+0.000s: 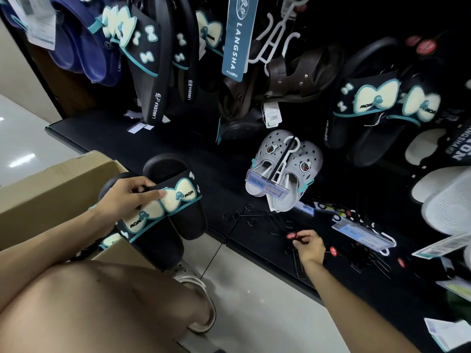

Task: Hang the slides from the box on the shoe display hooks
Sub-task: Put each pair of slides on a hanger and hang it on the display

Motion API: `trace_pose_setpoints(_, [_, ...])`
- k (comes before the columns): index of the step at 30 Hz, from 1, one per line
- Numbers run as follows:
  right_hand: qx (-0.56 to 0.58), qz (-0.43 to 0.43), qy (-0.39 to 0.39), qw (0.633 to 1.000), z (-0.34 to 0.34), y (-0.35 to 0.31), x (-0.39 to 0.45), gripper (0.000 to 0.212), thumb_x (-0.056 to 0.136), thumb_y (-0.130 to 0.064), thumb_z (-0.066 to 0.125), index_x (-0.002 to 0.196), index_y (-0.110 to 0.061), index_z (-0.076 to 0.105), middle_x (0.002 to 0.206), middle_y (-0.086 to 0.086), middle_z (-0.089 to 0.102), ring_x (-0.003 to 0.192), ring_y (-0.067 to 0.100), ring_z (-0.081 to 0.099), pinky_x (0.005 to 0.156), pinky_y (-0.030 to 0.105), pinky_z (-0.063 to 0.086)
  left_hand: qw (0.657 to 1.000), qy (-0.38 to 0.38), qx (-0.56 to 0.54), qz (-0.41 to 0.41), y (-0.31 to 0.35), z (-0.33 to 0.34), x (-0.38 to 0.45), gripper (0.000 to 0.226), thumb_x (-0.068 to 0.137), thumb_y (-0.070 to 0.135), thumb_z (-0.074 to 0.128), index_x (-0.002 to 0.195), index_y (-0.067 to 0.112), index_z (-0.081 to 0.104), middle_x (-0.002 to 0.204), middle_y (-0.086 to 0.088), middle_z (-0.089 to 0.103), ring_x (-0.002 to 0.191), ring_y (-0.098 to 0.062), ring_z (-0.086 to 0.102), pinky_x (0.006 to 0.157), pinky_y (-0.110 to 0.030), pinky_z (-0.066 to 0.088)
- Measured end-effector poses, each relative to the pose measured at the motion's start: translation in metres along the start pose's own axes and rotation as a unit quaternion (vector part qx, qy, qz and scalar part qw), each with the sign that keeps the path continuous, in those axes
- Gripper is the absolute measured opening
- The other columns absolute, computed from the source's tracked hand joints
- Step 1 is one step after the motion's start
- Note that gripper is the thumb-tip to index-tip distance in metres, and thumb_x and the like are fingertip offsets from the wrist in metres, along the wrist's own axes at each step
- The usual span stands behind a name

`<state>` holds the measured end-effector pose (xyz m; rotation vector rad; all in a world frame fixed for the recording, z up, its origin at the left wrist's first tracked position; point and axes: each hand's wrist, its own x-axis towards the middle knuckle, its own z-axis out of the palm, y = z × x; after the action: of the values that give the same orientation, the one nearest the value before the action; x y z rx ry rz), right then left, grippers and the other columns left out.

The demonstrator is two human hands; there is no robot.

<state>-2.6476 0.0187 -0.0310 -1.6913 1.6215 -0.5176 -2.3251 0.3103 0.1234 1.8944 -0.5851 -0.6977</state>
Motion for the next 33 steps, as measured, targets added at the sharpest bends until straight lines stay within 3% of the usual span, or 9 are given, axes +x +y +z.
trace_pose_setpoints(3, [0.015, 0.055, -0.004, 0.998, -0.005, -0.010, 0.002, 0.036, 0.073, 0.002, 0.082, 0.103, -0.009, 0.067, 0.106, 0.011, 0.061, 0.092, 0.025, 0.061, 0.082, 0.031, 0.049, 1.000, 0.007, -0.017, 0.001, 0.002, -0.003, -0.002, 0.018, 0.080, 0.022, 0.078, 0.078, 0.010, 0.064, 0.054, 0.003, 0.043, 0.043, -0.005, 0.044, 0.040, -0.012, 0.034])
trace_pose_setpoints(5, [0.052, 0.109, -0.002, 0.993, -0.006, -0.010, 0.003, 0.039, 0.071, -0.001, 0.085, 0.106, -0.005, 0.068, 0.102, 0.012, 0.070, 0.097, 0.028, 0.067, 0.090, 0.035, 0.053, 1.000, 0.009, -0.024, 0.006, 0.003, -0.005, -0.003, 0.017, 0.079, 0.021, 0.078, 0.077, 0.011, 0.064, 0.050, 0.006, 0.044, 0.042, -0.005, 0.044, 0.040, -0.011, 0.034])
trace_pose_setpoints(8, [0.110, 0.148, 0.008, 0.983, -0.006, -0.009, 0.001, 0.020, 0.071, -0.001, 0.085, 0.081, -0.013, 0.074, 0.094, 0.014, 0.076, 0.094, 0.030, 0.071, 0.092, 0.042, 0.057, 0.999, 0.024, -0.013, 0.023, 0.005, -0.007, -0.005, 0.017, 0.078, 0.019, 0.078, 0.076, 0.011, 0.063, 0.051, 0.006, 0.045, 0.041, -0.003, 0.044, 0.040, -0.010, 0.033])
trace_pose_setpoints(10, [0.129, 0.151, 0.016, 0.980, -0.007, -0.013, -0.003, 0.026, 0.071, -0.001, 0.085, 0.069, -0.023, 0.071, 0.093, 0.013, 0.076, 0.092, 0.030, 0.072, 0.091, 0.042, 0.058, 0.999, 0.035, -0.006, 0.032, 0.005, -0.008, -0.006, 0.017, 0.079, 0.018, 0.078, 0.077, 0.010, 0.063, 0.055, 0.002, 0.044, 0.040, -0.002, 0.043, 0.040, -0.009, 0.031])
trace_pose_setpoints(17, [0.151, 0.078, -0.027, 0.985, -0.017, -0.042, -0.024, 0.024, 0.072, 0.002, 0.083, 0.073, -0.021, 0.075, 0.081, 0.009, 0.076, 0.085, 0.025, 0.074, 0.090, 0.036, 0.058, 0.999, 0.036, 0.022, 0.024, 0.003, -0.008, -0.002, 0.021, 0.078, 0.022, 0.080, 0.083, 0.009, 0.065, 0.062, -0.004, 0.046, 0.040, -0.002, 0.043, 0.040, -0.010, 0.031])
trace_pose_setpoints(20, [0.148, 0.051, -0.064, 0.986, -0.018, -0.054, -0.031, 0.022, 0.073, 0.005, 0.082, 0.078, -0.016, 0.076, 0.082, 0.011, 0.076, 0.086, 0.025, 0.074, 0.090, 0.034, 0.057, 0.999, 0.038, 0.022, 0.027, 0.003, -0.010, -0.002, 0.020, 0.077, 0.024, 0.081, 0.082, 0.012, 0.065, 0.064, -0.004, 0.047, 0.049, -0.011, 0.046, 0.042, -0.013, 0.033])
trace_pose_setpoints(26, [0.113, 0.000, -0.131, 0.985, -0.007, -0.088, -0.056, 0.019, 0.076, 0.006, 0.078, 0.087, -0.009, 0.077, 0.077, 0.003, 0.076, 0.075, 0.012, 0.072, 0.073, 0.012, 0.053, 0.997, 0.070, -0.010, 0.040, 0.005, -0.012, -0.004, 0.019, 0.077, 0.026, 0.081, 0.074, 0.017, 0.065, 0.048, 0.011, 0.049, 0.045, -0.002, 0.048, 0.049, -0.015, 0.037])
trace_pose_setpoints(30, [0.107, -0.041, -0.165, 0.980, 0.016, -0.117, -0.077, 0.019, 0.075, 0.003, 0.079, 0.084, -0.013, 0.077, 0.074, -0.002, 0.077, 0.082, 0.013, 0.074, 0.083, 0.018, 0.055, 0.993, 0.108, -0.011, 0.048, 0.009, -0.016, -0.007, 0.020, 0.077, 0.030, 0.081, 0.072, 0.019, 0.065, 0.046, 0.013, 0.053, 0.055, -0.013, 0.054, 0.057, -0.026, 0.041])
trace_pose_setpoints(33, [0.128, -0.069, -0.190, 0.971, 0.032, -0.143, -0.092, 0.019, 0.076, 0.002, 0.080, 0.084, -0.015, 0.076, 0.078, 0.000, 0.077, 0.084, 0.013, 0.074, 0.089, 0.024, 0.054, 0.989, 0.140, 0.005, 0.050, 0.008, -0.022, -0.007, 0.020, 0.075, 0.035, 0.082, 0.074, 0.022, 0.066, 0.060, 0.005, 0.061, 0.063, -0.018, 0.061, 0.067, -0.040, 0.048])
